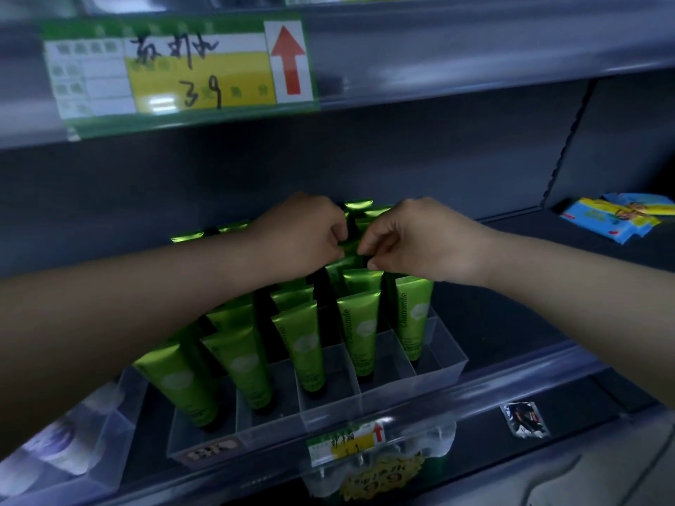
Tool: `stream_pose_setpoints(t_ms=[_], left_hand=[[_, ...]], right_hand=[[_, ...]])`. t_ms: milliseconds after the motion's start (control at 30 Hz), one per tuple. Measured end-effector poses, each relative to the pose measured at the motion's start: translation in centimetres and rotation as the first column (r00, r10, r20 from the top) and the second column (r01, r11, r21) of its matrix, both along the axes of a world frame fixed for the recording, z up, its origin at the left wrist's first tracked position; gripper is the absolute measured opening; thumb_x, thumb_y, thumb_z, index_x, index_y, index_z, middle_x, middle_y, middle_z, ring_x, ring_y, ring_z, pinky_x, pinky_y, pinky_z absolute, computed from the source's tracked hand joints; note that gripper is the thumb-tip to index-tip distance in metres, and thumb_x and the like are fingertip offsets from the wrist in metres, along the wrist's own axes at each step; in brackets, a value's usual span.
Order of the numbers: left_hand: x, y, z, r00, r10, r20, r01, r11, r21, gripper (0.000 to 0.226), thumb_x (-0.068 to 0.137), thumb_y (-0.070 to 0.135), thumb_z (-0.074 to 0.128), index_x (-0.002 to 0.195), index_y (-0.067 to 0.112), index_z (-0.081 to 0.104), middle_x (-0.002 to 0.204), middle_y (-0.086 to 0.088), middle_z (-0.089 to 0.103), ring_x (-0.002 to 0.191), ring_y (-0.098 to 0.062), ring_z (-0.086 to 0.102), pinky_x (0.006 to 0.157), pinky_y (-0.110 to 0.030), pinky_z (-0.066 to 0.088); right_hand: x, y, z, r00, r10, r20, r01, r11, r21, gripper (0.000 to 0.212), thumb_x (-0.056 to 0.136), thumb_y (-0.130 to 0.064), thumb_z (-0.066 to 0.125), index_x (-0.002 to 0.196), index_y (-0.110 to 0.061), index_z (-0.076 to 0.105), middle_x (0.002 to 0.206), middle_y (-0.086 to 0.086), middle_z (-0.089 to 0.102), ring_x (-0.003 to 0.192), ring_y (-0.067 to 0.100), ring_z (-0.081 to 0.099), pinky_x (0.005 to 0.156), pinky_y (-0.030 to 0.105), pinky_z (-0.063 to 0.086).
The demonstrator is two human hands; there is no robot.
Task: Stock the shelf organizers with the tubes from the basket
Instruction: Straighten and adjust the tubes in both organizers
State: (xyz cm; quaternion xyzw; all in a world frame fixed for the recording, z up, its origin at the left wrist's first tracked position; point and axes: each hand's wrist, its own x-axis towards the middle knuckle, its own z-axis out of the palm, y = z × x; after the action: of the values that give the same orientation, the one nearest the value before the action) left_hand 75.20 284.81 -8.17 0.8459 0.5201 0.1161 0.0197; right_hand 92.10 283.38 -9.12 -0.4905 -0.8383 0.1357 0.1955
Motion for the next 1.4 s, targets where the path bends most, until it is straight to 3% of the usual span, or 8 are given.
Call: stream_pose_setpoints(t_ms=[200,333,567,733,833,1000,1133,1400], left_hand=[[0.8,1.6,-0.7,0.996,0.005,-0.084,-0.010,0.998,-0.061,0.015,0.072,0.016,0.075,0.087,0.015,0.071,0.088,-0.001,0.071,0.082,-0.016,0.063,0.066,-0.021,0.042],[0.4,2.1,-1.0,0.997,0.011,-0.079,-0.015,0.998,-0.062,0.012,0.073,0.010,0.072,0.084,0.016,0.070,0.084,0.000,0.070,0.082,-0.016,0.064,0.064,-0.019,0.038],[-0.1,2.2,-1.4,0.996,0.032,-0.088,-0.032,0.999,-0.001,0.021,0.074,0.007,0.065,0.068,0.026,0.058,0.086,-0.004,0.067,0.084,-0.023,0.063,0.069,-0.029,0.049],[0.2,2.1,-1.8,0.994,0.011,-0.113,-0.006,0.999,0.043,0.026,0.074,0.007,0.062,0.059,0.024,0.048,0.070,-0.003,0.060,0.076,-0.025,0.061,0.058,-0.027,0.039],[0.2,1.9,-1.9,0.993,0.011,-0.119,-0.004,0.998,0.060,0.021,0.074,0.009,0.062,0.061,0.023,0.052,0.061,0.004,0.049,0.073,-0.024,0.060,0.056,-0.025,0.034],[-0.2,2.1,-1.6,0.993,-0.016,-0.121,0.020,0.999,0.034,0.010,0.072,0.011,0.068,0.077,0.019,0.066,0.085,-0.004,0.067,0.082,-0.024,0.063,0.065,-0.029,0.049],[-0.8,2.3,-1.5,0.996,-0.021,-0.087,0.018,0.999,-0.035,0.019,0.074,0.015,0.073,0.092,0.017,0.070,0.091,0.000,0.069,0.082,-0.014,0.062,0.068,-0.022,0.047],[-2.2,3.2,-0.3,0.999,-0.014,-0.042,0.005,0.981,-0.196,0.028,0.069,0.020,0.080,0.096,0.017,0.071,0.087,0.006,0.069,0.075,-0.007,0.059,0.057,-0.017,0.041]], right_hand=[[-1.3,0.6,-0.7,0.980,0.009,0.200,-0.020,0.998,0.052,0.015,0.081,-0.014,0.066,0.093,-0.019,0.075,0.091,-0.002,0.072,0.083,0.009,0.061,0.077,0.026,0.050],[-1.3,0.8,-0.8,0.985,-0.005,0.174,-0.002,0.999,0.040,0.013,0.080,-0.015,0.067,0.089,-0.020,0.076,0.089,-0.003,0.072,0.083,0.009,0.063,0.078,0.026,0.051],[-1.9,1.0,-1.3,0.996,0.042,0.084,-0.047,0.998,0.052,0.011,0.079,-0.014,0.070,0.087,-0.019,0.077,0.084,-0.004,0.074,0.071,-0.002,0.054,0.069,0.013,0.044],[-1.9,1.1,-1.5,0.996,0.077,0.047,-0.078,0.997,0.025,0.010,0.078,-0.013,0.072,0.084,-0.019,0.077,0.078,-0.005,0.073,0.073,-0.011,0.049,0.058,0.000,0.035],[-1.8,1.2,-1.5,0.996,0.091,0.026,-0.091,0.996,0.006,0.010,0.077,-0.012,0.073,0.084,-0.018,0.077,0.077,-0.006,0.073,0.074,-0.012,0.050,0.061,0.004,0.039],[-1.5,1.2,-1.3,0.998,0.059,0.004,-0.059,0.997,-0.050,0.013,0.075,-0.018,0.076,0.088,-0.019,0.077,0.075,-0.008,0.071,0.080,-0.004,0.058,0.068,0.016,0.047],[-1.2,1.2,-0.8,0.999,0.044,-0.011,-0.045,0.997,-0.061,0.016,0.073,-0.023,0.079,0.088,-0.022,0.077,0.071,-0.023,0.065,0.081,-0.004,0.059,0.067,0.010,0.044],[-0.1,2.0,0.7,0.997,0.020,-0.070,-0.024,0.998,-0.054,0.009,0.071,-0.026,0.079,0.080,-0.026,0.076,0.073,-0.021,0.069,0.075,-0.005,0.063,0.066,0.008,0.045]])
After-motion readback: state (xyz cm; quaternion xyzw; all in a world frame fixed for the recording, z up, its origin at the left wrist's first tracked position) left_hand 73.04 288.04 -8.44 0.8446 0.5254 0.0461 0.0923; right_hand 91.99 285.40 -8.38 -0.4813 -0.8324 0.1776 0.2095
